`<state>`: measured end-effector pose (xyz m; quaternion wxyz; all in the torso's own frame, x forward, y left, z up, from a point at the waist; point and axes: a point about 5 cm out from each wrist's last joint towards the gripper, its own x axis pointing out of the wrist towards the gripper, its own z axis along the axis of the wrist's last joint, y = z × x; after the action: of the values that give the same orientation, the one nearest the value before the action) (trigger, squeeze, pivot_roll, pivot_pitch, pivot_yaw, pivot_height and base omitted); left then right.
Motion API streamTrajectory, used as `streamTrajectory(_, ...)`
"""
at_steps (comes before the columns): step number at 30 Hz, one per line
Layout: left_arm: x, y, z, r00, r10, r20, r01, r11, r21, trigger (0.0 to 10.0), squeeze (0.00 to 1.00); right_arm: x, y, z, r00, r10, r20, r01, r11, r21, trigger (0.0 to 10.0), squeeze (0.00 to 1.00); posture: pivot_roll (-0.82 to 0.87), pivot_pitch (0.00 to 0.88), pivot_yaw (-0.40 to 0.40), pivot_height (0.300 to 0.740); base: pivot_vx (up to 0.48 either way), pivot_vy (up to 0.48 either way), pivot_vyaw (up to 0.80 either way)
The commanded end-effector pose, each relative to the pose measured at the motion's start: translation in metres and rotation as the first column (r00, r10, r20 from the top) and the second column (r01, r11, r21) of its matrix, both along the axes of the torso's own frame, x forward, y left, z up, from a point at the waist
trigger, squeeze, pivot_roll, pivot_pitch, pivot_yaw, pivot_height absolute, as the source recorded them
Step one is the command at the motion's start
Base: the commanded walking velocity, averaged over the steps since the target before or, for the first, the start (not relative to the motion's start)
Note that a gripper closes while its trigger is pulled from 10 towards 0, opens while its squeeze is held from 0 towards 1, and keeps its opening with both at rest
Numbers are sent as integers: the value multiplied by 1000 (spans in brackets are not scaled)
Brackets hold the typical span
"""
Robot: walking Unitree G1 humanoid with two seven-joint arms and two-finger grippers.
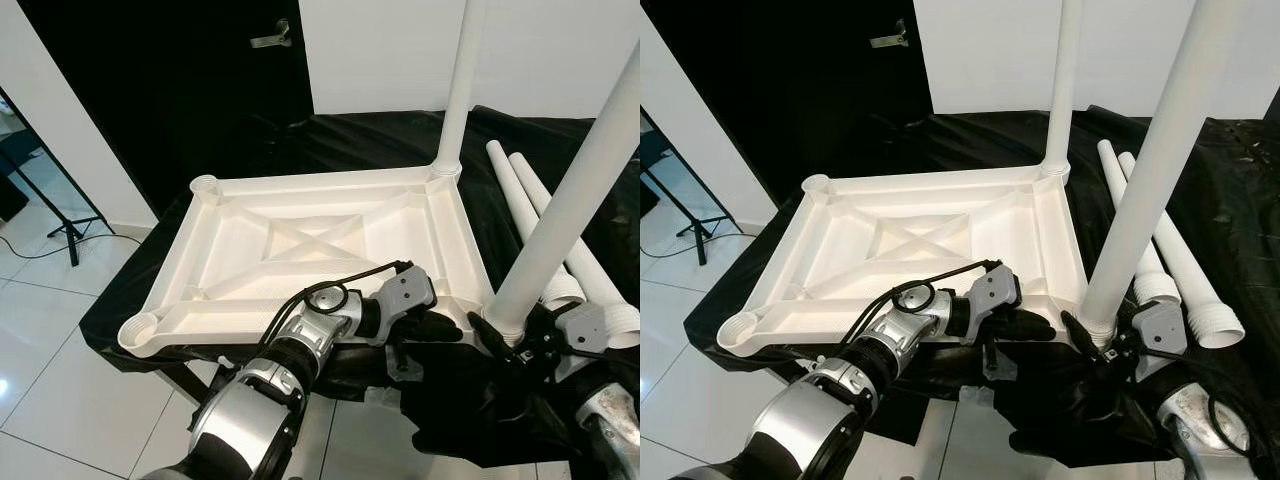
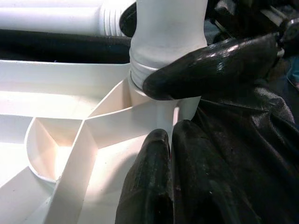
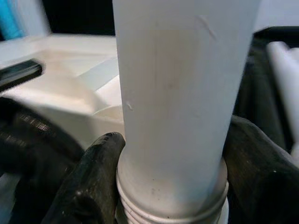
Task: Building children table
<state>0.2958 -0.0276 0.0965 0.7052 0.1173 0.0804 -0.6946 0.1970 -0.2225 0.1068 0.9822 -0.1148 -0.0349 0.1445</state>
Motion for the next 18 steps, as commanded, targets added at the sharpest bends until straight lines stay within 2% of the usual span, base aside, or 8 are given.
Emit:
streamTrajectory(1,-11,12,-41,985,147,-93,-132,980,149,10000,0,-12,-3,-11,980,-198,-7,198,980,17,0,0,19,0,77,740,0,0,0)
streamTrajectory(2,-11,12,-41,985,147,-93,-132,980,149,10000,0,-12,-3,-11,980,-198,-7,198,980,17,0,0,19,0,77,740,0,0,0)
streamTrajectory(4,-10,13,-41,984,152,-92,-138,979,148,10000,0,-20,-6,-13,923,-384,18,383,922,56,0,0,17,0,79,740,0,0,0)
streamTrajectory(5,-10,13,-41,984,152,-92,-138,979,148,10000,0,-20,-6,-13,923,-384,18,383,922,56,0,0,17,0,79,740,0,0,0)
streamTrajectory(7,-11,14,-42,984,150,-92,-135,979,151,10000,0,-24,-9,-11,874,-484,44,480,874,68,0,0,17,0,83,740,0,0,0)
streamTrajectory(16,-11,14,-42,985,143,-92,-128,980,154,10000,0,-28,-7,-6,812,-575,102,573,818,50,0,0,12,0,88,740,0,0,0)
streamTrajectory(17,-12,13,-42,986,140,-92,-125,980,153,10000,0,-24,0,-7,853,-513,93,511,858,46,10000,0,7,0,89,740,0,0,0)
streamTrajectory(18,-12,13,-42,986,140,-92,-125,980,153,10000,0,-24,0,-7,853,-513,93,511,858,46,10000,0,7,0,89,740,0,0,0)
